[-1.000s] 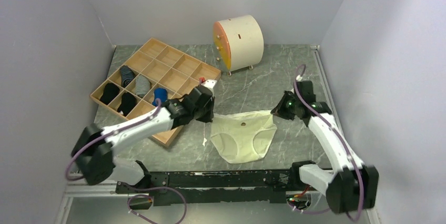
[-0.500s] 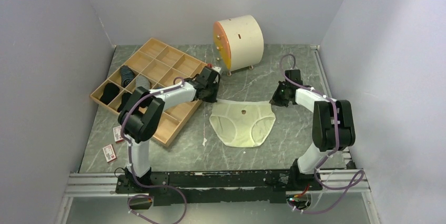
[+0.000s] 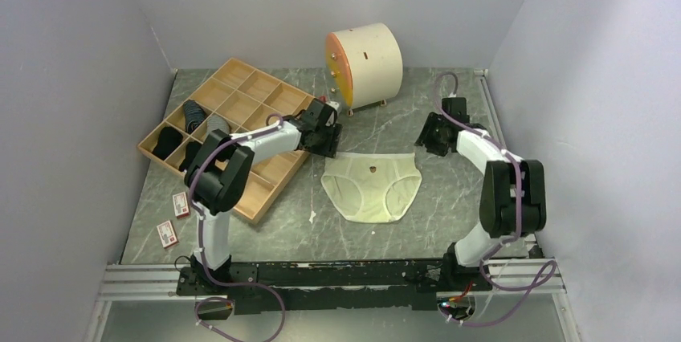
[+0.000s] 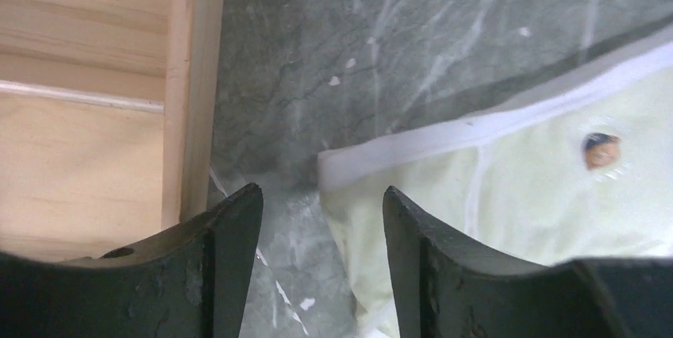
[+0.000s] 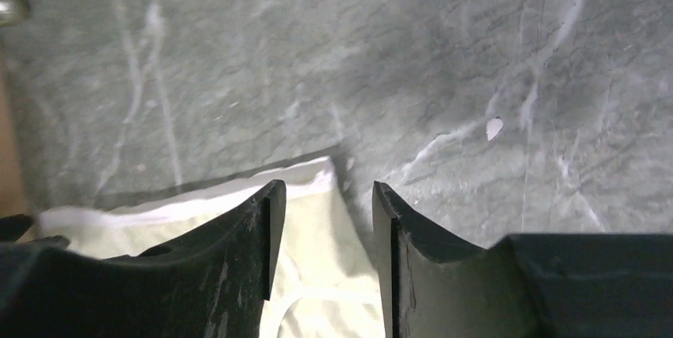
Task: Roll the underwear
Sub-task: Flatten out the underwear at the center of the board.
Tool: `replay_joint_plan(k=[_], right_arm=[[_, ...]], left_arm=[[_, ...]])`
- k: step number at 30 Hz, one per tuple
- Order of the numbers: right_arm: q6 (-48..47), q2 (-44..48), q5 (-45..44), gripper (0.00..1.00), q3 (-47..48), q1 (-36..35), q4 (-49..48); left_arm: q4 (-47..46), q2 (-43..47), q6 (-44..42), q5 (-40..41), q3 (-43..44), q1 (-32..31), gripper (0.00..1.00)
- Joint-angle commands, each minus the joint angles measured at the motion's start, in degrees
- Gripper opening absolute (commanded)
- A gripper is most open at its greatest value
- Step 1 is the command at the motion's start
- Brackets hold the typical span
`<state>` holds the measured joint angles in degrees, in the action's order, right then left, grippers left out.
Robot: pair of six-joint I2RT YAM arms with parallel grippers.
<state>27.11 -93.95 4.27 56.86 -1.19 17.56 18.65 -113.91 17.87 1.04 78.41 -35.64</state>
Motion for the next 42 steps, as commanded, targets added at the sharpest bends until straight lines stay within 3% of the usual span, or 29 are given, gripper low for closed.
replay_joint_plan(k=[1, 4, 8, 12, 17, 22, 25, 33, 37, 42], right_arm=[[-0.7, 8.6, 4.7, 0.45, -1.7, 0.2, 0.9], [0.8, 8.4, 10.6, 0.32, -4.5, 0.2, -0.3], [1.5, 4.9, 9.6, 0.12, -5.8, 0.2, -1.2], [0.4, 0.5, 9.9, 0.06, -6.0, 0.2, -3.1], [-1.6, -3.4, 6.4, 0.04, -4.4, 0.0, -3.2], [-2.4, -4.8, -1.8, 0.20, -1.8, -0.3, 1.1], [-3.1, -3.3, -2.0, 0.25, -1.2, -0.4, 1.9], [-2.9, 7.2, 9.6, 0.44, 0.6, -1.9, 0.8], [-0.2, 8.7, 10.1, 0.47, 1.4, -5.9, 0.5], [4.0, 7.0, 8.3, 0.47, 1.7, -13.0, -1.7]], left_arm=[[-0.2, 7.9, -0.3, -5.2, 1.1, 0.2, 0.62], [-3.1, 11.6, 1.3, -12.3, -2.7, 0.1, 0.62], [-11.1, 12.8, 2.7, -22.8, -8.2, 0.0, 0.58], [-10.2, 9.0, 2.0, -22.6, -8.8, -0.3, 0.54], [-9.9, 5.7, 2.5, -15.6, -10.6, -0.4, 0.49], [-7.1, 4.5, 2.8, -9.3, -11.7, -0.5, 0.47], [-7.1, 5.6, 2.7, -8.8, -12.6, -0.6, 0.48], [-11.3, 15.6, 4.3, -20.6, -13.2, -0.7, 0.63], [-7.0, 19.5, 5.6, -13.5, -14.4, -0.7, 0.68], [-4.7, 20.5, 10.0, -6.2, -19.6, -0.1, 0.66]])
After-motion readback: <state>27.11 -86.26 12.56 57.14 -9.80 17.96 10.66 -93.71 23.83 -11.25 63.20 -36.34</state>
